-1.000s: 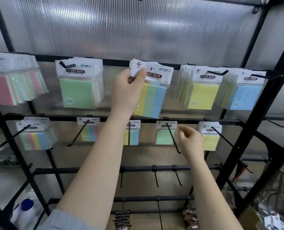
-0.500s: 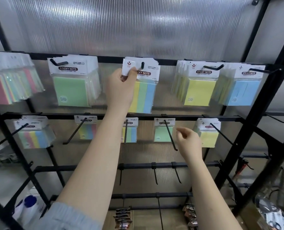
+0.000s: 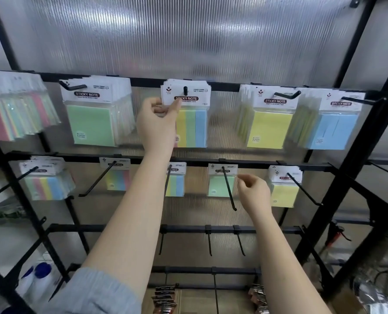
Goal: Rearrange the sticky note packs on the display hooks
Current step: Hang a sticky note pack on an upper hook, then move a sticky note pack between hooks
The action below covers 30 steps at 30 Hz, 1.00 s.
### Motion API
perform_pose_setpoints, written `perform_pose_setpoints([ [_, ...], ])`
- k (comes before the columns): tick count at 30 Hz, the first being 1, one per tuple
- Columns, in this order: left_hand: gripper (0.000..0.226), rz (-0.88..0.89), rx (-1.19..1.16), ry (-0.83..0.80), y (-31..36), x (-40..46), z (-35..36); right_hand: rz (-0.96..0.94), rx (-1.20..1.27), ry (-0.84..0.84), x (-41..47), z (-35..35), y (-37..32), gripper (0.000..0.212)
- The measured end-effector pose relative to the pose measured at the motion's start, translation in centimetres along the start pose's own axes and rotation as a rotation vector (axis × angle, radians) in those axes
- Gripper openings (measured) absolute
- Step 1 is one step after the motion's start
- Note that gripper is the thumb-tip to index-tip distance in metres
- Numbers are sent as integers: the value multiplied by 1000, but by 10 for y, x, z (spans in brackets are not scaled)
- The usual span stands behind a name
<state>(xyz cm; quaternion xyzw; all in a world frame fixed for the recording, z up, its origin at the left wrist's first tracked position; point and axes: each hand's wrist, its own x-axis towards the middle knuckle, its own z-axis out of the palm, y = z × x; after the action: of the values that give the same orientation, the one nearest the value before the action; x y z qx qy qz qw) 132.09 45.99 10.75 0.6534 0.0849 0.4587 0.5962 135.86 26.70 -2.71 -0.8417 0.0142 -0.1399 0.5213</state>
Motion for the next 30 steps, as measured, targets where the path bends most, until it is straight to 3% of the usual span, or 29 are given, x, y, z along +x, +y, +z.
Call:
perform_pose_setpoints([
  [7,9,-66,136,24,-32,-9,-18,114,49,-40,27,20,16,38],
  [14,17,-210,295,-35,-58,-27,-39,204,-8,-152,51,39,23,57],
  [19,20,-274,299,-28,-65,-38,-47,238,65,-173,55,48,24,47],
  [26,27,-314,325,13,-68,-45,-58,282,154,-30,47,50,21,36],
  [30,23,-333,346,-27,-69,-48,-61,300,150,-123,48,50,22,26],
])
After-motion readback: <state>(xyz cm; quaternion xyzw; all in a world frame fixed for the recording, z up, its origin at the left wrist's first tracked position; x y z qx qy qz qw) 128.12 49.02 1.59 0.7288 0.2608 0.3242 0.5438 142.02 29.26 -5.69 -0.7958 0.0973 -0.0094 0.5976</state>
